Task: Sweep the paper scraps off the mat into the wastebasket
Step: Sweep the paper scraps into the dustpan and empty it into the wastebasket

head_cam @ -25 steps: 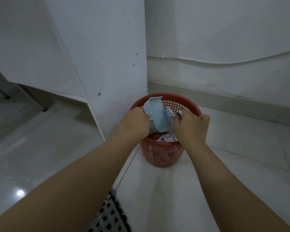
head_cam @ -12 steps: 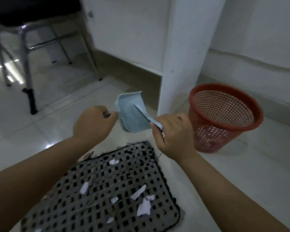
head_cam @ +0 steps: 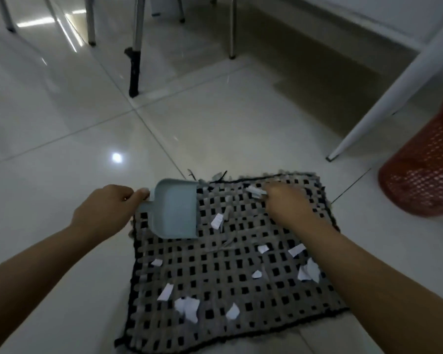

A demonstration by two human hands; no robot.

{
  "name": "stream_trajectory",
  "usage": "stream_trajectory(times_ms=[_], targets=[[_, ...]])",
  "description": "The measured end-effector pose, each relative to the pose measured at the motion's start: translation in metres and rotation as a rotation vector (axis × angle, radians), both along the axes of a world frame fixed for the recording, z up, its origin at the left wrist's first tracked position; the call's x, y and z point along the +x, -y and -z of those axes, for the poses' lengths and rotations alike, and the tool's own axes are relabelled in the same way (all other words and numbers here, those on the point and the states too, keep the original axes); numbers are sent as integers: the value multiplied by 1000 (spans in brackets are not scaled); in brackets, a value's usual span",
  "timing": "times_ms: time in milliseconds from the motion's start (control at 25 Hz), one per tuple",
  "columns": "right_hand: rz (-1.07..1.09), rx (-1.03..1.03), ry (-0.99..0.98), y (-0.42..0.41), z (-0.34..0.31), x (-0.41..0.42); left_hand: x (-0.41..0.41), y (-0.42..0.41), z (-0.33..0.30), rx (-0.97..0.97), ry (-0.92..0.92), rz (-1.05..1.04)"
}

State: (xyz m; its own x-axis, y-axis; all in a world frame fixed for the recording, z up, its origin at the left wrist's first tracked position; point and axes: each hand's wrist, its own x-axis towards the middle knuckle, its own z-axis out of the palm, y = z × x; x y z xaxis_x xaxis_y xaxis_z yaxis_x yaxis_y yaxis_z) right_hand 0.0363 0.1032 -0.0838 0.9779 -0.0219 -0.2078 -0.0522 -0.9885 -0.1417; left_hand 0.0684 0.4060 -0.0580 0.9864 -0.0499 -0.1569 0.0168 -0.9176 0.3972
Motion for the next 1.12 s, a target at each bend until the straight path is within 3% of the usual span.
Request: stream_trajectory(times_ms=[200,320,480,680,800,960,1120], targets=[[-45,70,-120,-50,-8,-44,-4,-36,36,-146,-68,-50],[42,162,-56,-62,-15,-44,-11,-51,51,-195,-70,-105],[39,116,54,-77,-5,-13,-18,-63,58,-268,-83,-174],[-123,116,-123,-85,-1,-47,-15,-76,52,-282,-20,-174],[-134,150,-113,-88,-17,-72,-17,-82,49,-356,-3,-249],[-162,196,67,-120,-22,-33,-16,-87,45,-422,59,-371],[-271,128,26,-165,1,-2,-16,-99,46,-399,115,-432]])
